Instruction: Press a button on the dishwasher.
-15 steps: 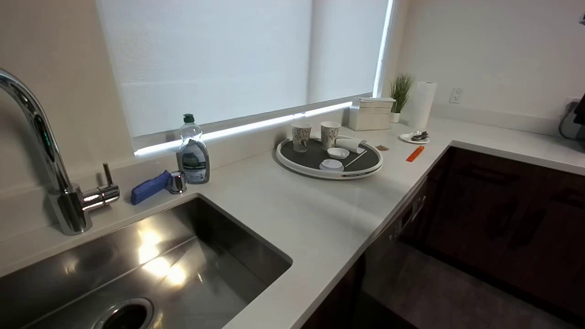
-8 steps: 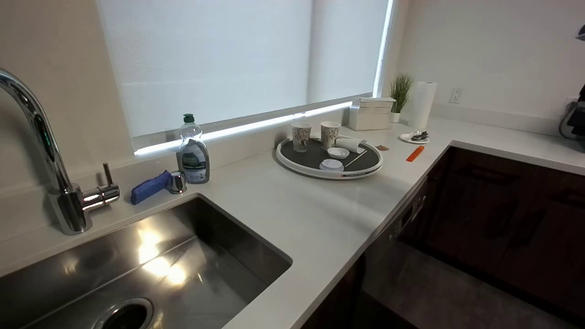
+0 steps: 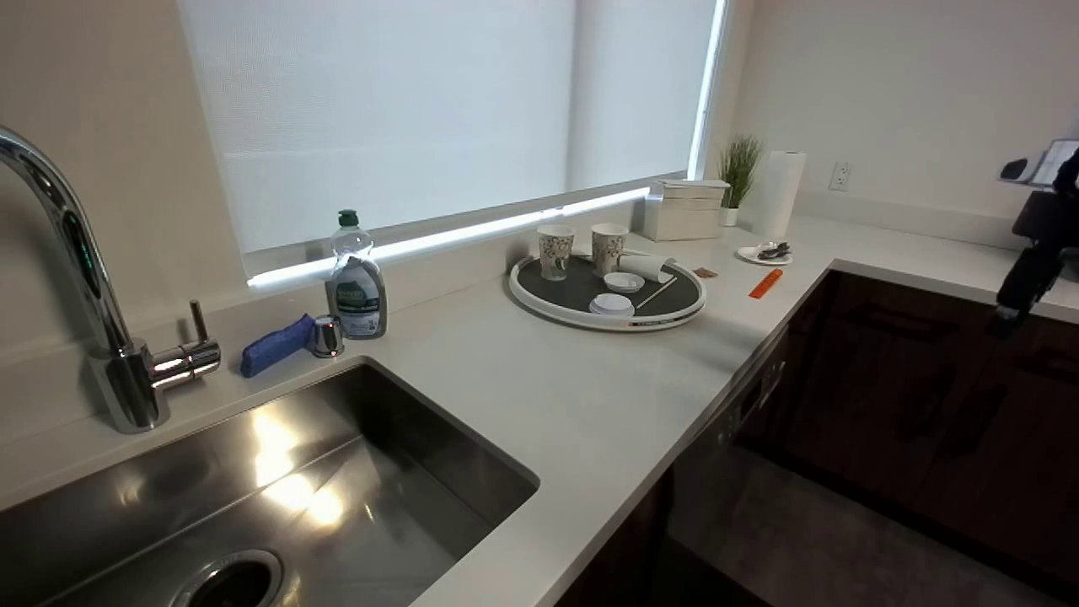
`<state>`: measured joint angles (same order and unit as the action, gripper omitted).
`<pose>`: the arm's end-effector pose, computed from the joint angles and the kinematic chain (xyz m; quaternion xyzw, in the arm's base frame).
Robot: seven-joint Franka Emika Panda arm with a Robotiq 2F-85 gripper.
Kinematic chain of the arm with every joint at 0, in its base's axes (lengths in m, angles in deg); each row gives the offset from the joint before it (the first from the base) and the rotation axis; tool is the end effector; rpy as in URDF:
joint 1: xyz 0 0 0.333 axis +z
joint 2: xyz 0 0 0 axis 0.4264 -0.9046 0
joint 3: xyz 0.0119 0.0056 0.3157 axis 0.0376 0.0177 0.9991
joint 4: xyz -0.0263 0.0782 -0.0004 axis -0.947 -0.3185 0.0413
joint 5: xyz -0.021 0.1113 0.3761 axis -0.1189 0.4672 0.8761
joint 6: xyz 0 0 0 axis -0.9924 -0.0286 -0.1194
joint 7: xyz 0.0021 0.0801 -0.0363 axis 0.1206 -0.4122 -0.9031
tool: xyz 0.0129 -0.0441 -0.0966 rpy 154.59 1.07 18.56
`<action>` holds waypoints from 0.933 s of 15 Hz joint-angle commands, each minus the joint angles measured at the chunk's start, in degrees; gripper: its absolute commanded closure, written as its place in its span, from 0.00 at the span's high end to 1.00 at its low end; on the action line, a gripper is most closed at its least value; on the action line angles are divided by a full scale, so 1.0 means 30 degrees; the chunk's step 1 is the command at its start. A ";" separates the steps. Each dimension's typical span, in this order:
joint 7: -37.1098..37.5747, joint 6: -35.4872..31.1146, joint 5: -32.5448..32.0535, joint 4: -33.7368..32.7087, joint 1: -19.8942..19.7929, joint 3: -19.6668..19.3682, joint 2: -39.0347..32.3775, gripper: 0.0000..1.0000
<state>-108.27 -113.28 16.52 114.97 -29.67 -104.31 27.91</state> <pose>0.3644 -0.1773 0.4263 -0.9897 -0.1295 -0.0095 0.0595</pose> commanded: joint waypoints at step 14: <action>0.1482 -0.6572 -0.1026 0.0417 -0.1659 0.1171 -0.4227 1.00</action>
<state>-109.09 -124.60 16.12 115.56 -32.73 -102.81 18.87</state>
